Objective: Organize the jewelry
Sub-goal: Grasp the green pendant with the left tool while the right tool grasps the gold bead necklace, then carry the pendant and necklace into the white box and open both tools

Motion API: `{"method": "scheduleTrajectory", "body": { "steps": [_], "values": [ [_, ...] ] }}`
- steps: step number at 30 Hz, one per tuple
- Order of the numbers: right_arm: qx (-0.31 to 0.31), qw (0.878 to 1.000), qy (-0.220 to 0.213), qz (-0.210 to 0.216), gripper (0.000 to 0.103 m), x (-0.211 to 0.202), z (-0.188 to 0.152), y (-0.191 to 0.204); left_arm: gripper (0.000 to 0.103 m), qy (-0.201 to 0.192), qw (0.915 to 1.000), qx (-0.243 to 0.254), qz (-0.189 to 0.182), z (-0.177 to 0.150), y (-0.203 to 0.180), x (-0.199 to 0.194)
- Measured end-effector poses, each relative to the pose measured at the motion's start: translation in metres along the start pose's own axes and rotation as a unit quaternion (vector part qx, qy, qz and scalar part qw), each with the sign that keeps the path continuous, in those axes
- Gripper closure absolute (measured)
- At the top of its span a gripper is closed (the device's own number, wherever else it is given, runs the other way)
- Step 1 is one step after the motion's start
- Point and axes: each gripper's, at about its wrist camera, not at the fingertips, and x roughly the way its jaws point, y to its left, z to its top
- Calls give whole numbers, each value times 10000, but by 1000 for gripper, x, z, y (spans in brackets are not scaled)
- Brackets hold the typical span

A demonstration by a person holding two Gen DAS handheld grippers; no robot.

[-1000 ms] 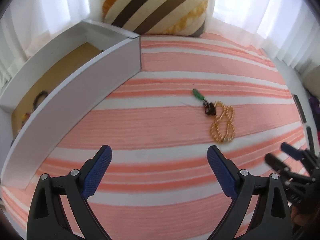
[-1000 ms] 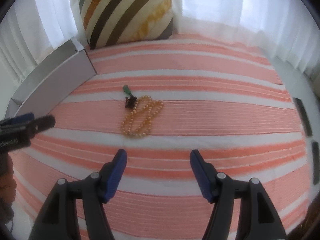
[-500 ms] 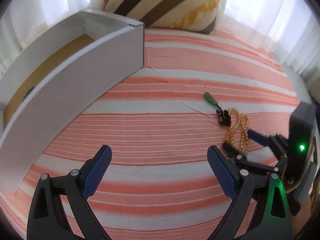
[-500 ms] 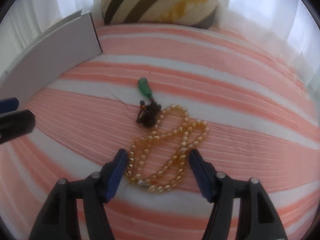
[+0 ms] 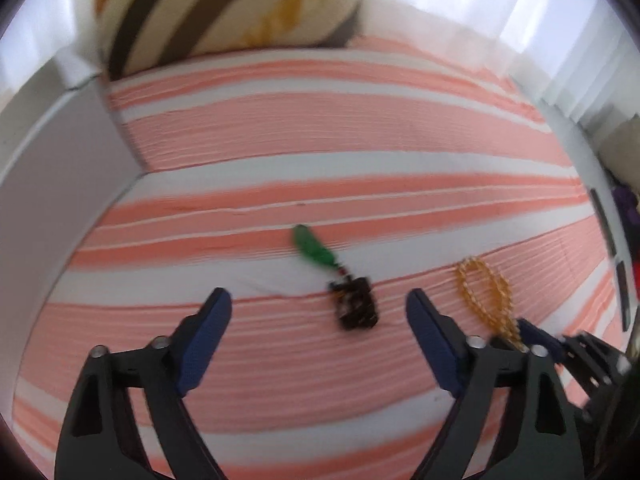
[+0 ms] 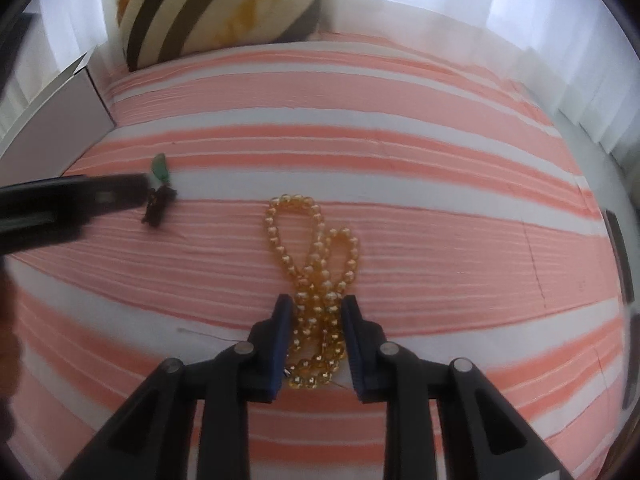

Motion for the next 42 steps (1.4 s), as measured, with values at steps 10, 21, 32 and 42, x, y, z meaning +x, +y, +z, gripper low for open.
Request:
{"method": "scheduleTrajectory", "body": {
  "steps": [10, 21, 32, 42],
  "values": [
    [418, 9980, 113, 451, 95, -24, 2, -17, 96, 175, 9997, 140, -67, -1, -4, 11],
    [935, 9938, 207, 569, 84, -12, 8, -30, 96, 170, 9997, -189, 19, -37, 32, -43],
    [227, 9991, 341, -95, 59, 21, 18, 13, 96, 253, 9989, -252, 298, -56, 45, -52],
    [91, 9987, 476, -164, 88, 9, 13, 10, 96, 152, 9987, -176, 452, -59, 47, -69]
  ]
}}
